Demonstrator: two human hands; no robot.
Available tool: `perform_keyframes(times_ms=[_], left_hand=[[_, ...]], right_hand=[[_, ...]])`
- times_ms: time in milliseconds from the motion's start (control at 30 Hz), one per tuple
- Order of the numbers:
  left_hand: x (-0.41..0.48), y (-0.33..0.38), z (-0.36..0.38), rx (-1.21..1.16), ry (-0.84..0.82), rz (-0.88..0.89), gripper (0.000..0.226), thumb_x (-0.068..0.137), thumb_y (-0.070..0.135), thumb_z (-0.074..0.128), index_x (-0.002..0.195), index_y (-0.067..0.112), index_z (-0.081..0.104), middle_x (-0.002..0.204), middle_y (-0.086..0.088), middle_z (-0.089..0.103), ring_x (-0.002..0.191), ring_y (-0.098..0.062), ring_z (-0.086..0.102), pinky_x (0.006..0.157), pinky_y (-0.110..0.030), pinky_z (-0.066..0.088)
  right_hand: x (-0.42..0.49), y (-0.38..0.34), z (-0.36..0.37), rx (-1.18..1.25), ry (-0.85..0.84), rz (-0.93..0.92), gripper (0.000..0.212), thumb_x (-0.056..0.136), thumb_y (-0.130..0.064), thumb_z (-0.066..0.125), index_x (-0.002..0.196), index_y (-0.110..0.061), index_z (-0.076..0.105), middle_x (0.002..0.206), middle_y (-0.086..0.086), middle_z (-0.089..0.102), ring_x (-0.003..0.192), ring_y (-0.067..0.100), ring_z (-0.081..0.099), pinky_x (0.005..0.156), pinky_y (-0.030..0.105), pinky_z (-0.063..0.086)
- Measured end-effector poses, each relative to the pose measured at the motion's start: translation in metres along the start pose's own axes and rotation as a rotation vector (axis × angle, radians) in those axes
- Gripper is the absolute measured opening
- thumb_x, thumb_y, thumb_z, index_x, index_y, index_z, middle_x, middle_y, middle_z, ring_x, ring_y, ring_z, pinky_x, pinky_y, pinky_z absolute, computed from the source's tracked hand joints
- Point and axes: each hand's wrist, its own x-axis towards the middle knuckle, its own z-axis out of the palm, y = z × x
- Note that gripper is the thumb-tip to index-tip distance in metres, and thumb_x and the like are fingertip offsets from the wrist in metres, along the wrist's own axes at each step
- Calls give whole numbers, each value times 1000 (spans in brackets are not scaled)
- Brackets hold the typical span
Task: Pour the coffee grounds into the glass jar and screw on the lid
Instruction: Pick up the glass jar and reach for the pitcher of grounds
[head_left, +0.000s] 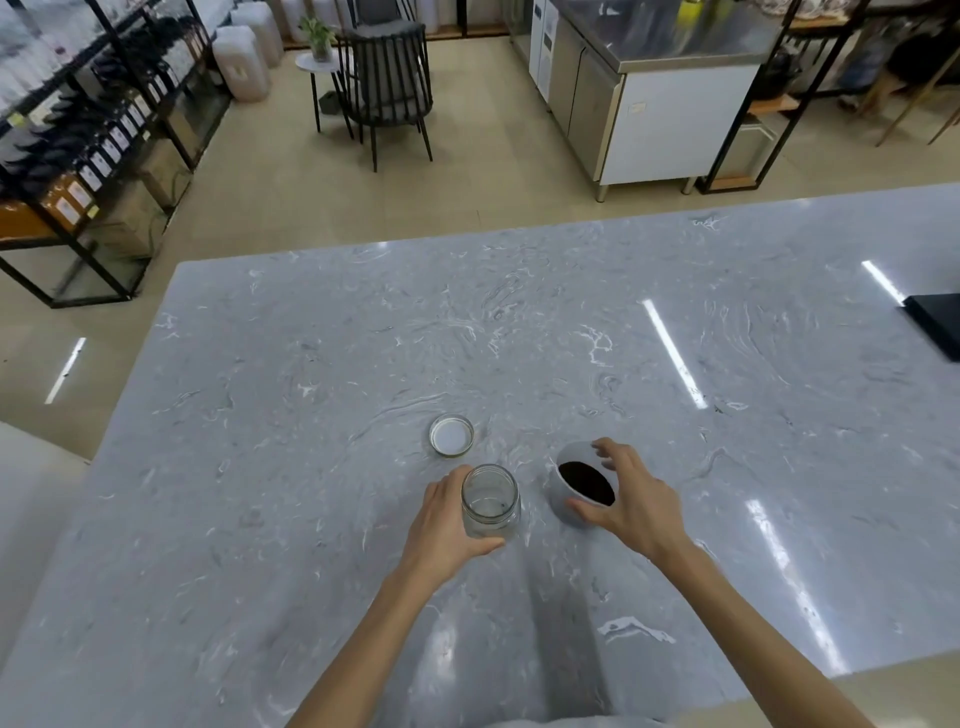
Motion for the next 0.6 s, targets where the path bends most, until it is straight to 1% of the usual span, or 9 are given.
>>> perform_keyframes(times_ms=[100,167,233,300,333,400,500,600], left_hand=[[2,5,-1,12,7,-25,95,49,62,83,126,44,32,120,14,53,116,-14,49,83,-28,42],[3,7,-2,21,4,-26,95,47,67,80,125,45,30,123,10,57,113,-16,54,83,-29,44],[5,10,-3,36,-10,-21,97,48,68,80,128,44,30,126,9,58,113,-18,56,83,-29,45],[7,11,-5,51,-21,-16,102,49,69,80,134,39,33,130,9,58,115,-18,57,86,-29,45],[8,11,-6,46,-22,-13,103,48,69,79,136,39,35,131,11,57,116,-16,58,87,-28,45],[7,12,-8,24,-23,-17,104,48,70,79,139,40,37,135,14,55,119,-13,57,90,-26,45],[4,16,-7,-19,-16,-36,106,49,69,80,141,40,37,139,18,52,121,-9,55,93,-22,42],[3,22,-7,-79,3,-46,103,49,64,84,139,43,40,134,23,56,120,-5,56,95,-24,45]], right_hand=[[3,1,1,-22,-52,18,91,68,-66,76,140,-34,30,141,-14,46,122,8,56,81,38,55],[6,3,0,-46,-103,14,101,66,-67,77,145,-30,25,145,-8,42,123,12,56,84,41,56],[10,5,-4,-55,-180,4,114,62,-69,79,150,-28,18,150,-6,35,125,16,54,87,42,54],[14,8,-7,-60,-243,-19,122,60,-71,79,153,-29,12,155,-6,27,128,18,52,89,41,52],[15,9,-9,-60,-256,-35,122,60,-71,79,153,-30,11,156,-6,25,130,17,50,90,40,51],[13,13,-9,-8,-241,-61,116,63,-68,80,152,-35,14,155,-10,29,132,11,48,92,36,49],[7,16,-5,150,-148,-66,102,64,-59,84,147,-38,29,144,-18,46,127,2,52,97,32,49],[5,15,-3,267,-66,-22,89,64,-51,87,141,-39,44,132,-21,58,119,-2,58,99,36,51]])
